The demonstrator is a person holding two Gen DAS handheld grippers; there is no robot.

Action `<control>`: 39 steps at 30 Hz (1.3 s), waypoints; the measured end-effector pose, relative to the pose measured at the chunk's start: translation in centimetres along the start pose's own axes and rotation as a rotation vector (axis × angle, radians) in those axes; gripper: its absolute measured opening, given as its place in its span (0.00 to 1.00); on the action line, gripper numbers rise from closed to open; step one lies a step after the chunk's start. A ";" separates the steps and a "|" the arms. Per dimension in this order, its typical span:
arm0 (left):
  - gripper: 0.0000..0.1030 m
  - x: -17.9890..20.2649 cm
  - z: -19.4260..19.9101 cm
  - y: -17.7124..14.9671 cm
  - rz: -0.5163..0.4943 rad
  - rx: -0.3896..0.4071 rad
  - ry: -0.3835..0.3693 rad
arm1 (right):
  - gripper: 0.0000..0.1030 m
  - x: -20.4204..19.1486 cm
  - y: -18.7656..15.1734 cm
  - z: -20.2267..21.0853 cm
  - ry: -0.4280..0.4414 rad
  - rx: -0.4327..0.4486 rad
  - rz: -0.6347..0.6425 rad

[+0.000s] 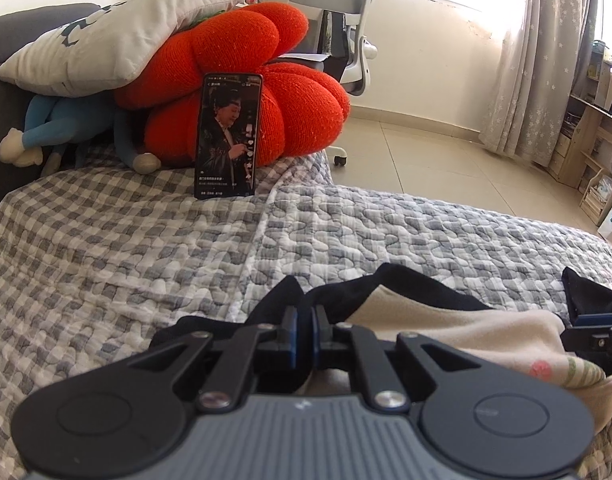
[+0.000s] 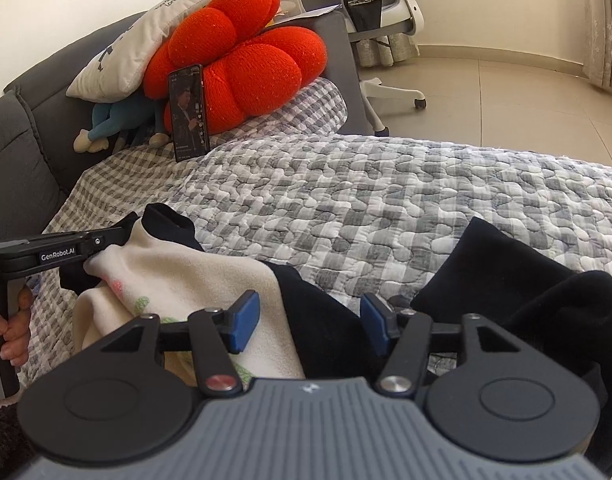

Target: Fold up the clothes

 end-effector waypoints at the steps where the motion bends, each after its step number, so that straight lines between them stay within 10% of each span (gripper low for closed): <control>1: 0.07 0.0 0.0 0.0 -0.001 -0.002 0.001 | 0.58 0.1 -0.1 -0.2 0.012 -0.006 -0.009; 8: 0.07 -0.1 -0.3 -0.1 -0.002 -0.005 -0.001 | 0.57 0.9 -0.7 -1.1 0.080 -0.011 -0.053; 12: 0.07 -0.1 -0.4 -0.1 -0.001 -0.005 0.000 | 0.25 0.2 -0.6 -1.0 0.107 0.004 -0.042; 39: 0.02 5.1 -0.3 3.0 -0.023 0.296 -0.173 | 0.14 -1.4 4.3 4.8 -0.387 0.342 0.210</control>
Point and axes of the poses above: each gripper's, at about its wrist camera, not at the fingertips, and z roughly against the way its jaws point, x to its right, y to its top, the point moved 3 cm from there along -z, roughly the way its jaws point, and after that the axes turned 7 degrees about x, right-handed, at the moved point
